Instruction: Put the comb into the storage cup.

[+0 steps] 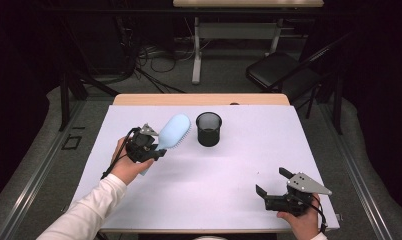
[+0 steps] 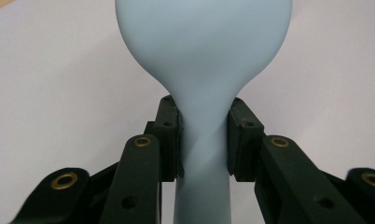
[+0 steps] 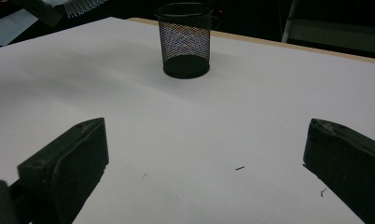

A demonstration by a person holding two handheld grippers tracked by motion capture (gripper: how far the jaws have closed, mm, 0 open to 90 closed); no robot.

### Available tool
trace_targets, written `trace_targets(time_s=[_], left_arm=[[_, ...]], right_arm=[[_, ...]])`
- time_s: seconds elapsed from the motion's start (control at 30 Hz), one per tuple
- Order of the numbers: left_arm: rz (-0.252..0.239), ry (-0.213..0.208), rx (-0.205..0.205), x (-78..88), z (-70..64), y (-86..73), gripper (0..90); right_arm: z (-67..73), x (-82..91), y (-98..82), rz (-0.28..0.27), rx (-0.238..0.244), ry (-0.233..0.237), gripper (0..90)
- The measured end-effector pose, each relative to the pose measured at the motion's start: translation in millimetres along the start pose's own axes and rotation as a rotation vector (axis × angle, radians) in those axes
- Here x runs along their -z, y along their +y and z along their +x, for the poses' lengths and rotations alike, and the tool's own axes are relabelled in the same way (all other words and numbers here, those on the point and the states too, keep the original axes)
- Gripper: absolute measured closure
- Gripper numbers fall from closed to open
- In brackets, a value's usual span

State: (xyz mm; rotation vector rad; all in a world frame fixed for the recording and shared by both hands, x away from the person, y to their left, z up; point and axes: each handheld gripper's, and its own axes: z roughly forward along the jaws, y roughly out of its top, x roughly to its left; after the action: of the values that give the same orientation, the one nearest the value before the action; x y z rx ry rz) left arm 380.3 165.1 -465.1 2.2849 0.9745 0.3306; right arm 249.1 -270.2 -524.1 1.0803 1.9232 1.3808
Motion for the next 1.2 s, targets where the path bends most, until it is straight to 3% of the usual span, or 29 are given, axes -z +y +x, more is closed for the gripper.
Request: trace_targets(time_s=[1.2], left_arm=[[-0.231,-0.021,0.052,8.6,-7.6,15.9,69.9]], right_arm=[[0.8,-2.4,-0.5,0.008,-0.004,0.005,0.0]])
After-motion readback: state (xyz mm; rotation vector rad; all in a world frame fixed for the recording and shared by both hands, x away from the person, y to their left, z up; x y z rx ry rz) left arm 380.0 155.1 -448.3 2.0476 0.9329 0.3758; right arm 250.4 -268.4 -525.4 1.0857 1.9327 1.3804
